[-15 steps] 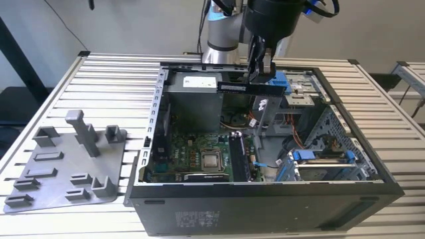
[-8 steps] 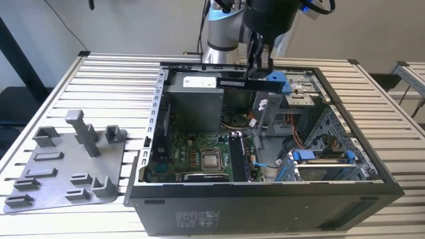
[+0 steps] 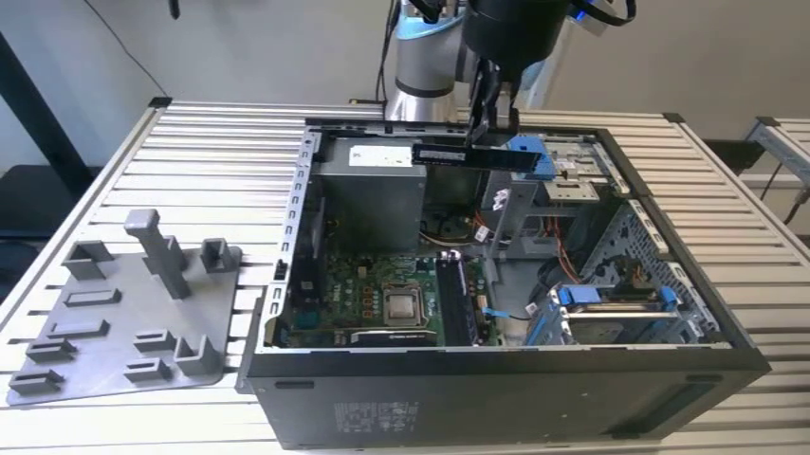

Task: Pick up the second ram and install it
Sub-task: 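Insert the second ram into the second slot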

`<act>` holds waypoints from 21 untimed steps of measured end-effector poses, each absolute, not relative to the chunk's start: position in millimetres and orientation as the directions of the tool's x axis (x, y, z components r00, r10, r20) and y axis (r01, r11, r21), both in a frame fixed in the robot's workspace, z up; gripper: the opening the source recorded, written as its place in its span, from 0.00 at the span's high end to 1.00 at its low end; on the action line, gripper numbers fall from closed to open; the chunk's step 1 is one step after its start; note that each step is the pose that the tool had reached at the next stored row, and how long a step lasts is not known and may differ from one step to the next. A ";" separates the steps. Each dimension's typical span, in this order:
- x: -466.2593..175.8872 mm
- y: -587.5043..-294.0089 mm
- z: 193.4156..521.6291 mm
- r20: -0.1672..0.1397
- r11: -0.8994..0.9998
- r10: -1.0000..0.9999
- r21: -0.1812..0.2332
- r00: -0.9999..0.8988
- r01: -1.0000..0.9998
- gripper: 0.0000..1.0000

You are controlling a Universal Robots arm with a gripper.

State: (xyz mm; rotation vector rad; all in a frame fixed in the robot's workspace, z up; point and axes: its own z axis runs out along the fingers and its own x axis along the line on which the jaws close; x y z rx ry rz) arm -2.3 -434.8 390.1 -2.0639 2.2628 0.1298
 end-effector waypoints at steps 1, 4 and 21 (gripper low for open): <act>-2.3 -434.8 390.1 -0.113 0.091 -0.989 0.011 -0.092 -0.996 0.86; -2.3 -434.8 390.1 -0.113 0.091 -0.989 0.011 -0.092 -0.996 0.86; -2.3 -434.7 389.9 -0.113 0.189 -0.975 0.011 -0.189 -0.982 0.86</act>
